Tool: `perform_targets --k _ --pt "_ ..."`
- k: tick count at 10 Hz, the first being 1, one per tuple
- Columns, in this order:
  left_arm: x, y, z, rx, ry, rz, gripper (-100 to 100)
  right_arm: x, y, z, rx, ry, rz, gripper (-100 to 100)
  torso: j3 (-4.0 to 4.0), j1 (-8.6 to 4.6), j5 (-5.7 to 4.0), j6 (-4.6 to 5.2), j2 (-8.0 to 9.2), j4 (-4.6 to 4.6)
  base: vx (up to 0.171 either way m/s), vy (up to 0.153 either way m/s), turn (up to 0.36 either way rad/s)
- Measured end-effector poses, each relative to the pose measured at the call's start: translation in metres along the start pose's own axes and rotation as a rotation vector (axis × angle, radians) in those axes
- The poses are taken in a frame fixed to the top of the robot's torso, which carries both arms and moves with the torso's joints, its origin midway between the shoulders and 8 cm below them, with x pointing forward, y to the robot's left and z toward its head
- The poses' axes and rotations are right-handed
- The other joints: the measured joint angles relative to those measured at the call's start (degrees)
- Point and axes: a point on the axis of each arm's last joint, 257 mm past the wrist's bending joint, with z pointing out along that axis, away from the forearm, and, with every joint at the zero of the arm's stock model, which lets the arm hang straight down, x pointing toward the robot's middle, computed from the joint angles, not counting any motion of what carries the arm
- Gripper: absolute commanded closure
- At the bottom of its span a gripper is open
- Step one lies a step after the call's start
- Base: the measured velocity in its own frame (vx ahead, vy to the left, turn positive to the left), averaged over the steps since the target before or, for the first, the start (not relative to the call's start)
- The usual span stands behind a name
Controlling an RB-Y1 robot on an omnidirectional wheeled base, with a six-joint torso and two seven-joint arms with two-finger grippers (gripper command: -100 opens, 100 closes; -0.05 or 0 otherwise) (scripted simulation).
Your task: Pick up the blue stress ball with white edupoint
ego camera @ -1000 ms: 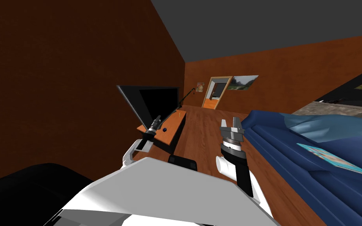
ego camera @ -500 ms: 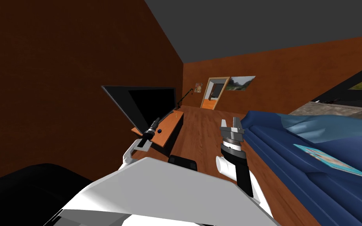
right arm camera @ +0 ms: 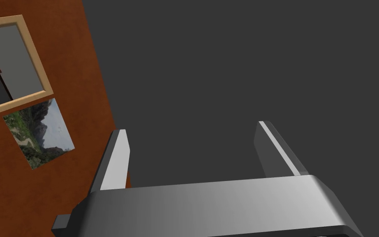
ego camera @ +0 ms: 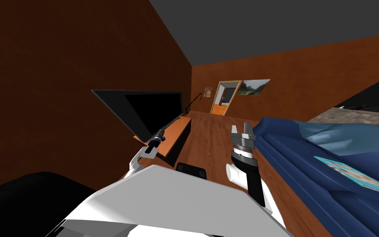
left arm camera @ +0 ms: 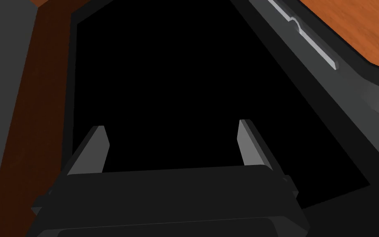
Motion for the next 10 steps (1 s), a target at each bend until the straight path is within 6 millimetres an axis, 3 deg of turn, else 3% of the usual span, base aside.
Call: perform_targets --k 6,7,10 --pt "-0.026 0.085 -0.001 -0.23 -0.037 0.018 -100 0.0 0.0 0.0 0.0 0.0 0.0 0 -0.01 0.25 0.04 0.0 -0.01 0.0 0.116 -0.091 0.045" --pt "-0.023 0.102 -0.005 -0.279 -0.044 0.017 -100 0.0 0.0 0.0 0.0 0.0 0.0 0 -0.04 0.34 0.07 -0.01 -0.07 -0.01 0.113 -0.058 0.026" --pt "-0.039 0.153 -0.017 -0.419 -0.062 0.018 -100 0.0 0.0 0.0 0.0 0.0 0.0 0 -0.15 0.16 0.03 -0.01 -0.28 -0.05 0.18 -0.094 0.069"
